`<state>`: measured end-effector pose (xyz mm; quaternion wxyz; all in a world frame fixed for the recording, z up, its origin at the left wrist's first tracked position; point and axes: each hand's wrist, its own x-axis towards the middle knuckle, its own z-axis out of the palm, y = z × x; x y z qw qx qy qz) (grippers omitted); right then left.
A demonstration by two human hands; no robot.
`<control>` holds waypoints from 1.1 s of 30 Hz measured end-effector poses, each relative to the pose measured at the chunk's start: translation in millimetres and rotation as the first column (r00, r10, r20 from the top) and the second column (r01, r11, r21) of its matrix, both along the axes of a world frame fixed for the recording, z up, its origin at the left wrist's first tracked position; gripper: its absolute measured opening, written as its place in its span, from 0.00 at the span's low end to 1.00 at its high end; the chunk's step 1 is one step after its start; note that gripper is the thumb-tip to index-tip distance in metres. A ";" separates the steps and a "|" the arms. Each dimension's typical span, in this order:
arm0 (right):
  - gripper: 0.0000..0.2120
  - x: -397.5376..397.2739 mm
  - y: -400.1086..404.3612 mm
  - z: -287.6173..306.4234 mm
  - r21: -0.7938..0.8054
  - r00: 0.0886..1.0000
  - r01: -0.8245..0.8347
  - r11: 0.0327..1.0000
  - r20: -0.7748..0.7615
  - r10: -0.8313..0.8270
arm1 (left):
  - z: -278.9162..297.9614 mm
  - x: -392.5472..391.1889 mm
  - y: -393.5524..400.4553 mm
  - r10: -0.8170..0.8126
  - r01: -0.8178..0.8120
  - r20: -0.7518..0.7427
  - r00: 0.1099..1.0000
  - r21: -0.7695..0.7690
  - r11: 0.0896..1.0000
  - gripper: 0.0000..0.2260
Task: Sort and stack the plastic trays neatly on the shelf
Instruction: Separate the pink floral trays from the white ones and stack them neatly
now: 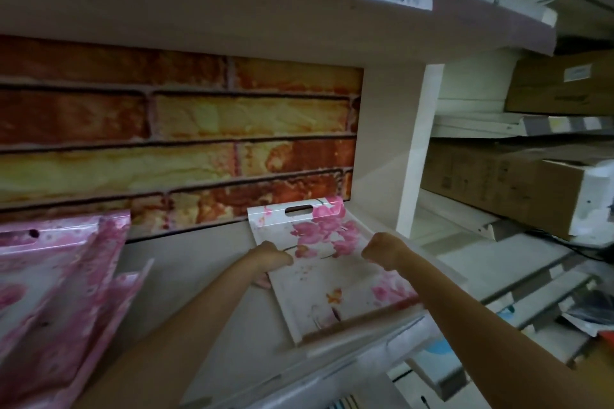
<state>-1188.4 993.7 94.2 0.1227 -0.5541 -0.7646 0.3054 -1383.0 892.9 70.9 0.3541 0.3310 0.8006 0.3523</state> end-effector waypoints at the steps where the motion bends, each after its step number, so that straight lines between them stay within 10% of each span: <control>1: 0.10 3.4 6.6 -1.4 0.016 0.999 -0.016 1.000 0.045 0.015 | -1.0 2.1 2.1 0.022 -0.022 0.017 1.000 0.007 1.000 0.14; 7: 0.25 25.9 44.4 -15.9 -0.009 0.989 -0.094 0.996 0.113 0.094 | 1.0 19.8 11.0 0.212 -0.233 0.163 0.964 0.125 0.964 0.08; 18: 0.05 29.1 45.0 -18.5 -0.084 0.983 -0.116 0.990 -0.156 0.102 | 2.9 40.7 -20.3 0.569 -0.608 0.220 0.793 0.340 0.717 0.22; 33: 0.18 -62.0 -101.0 17.6 -0.008 0.827 -0.447 0.894 -0.384 0.410 | 47.2 21.5 -226.5 0.820 -0.846 0.382 0.426 0.490 0.211 0.16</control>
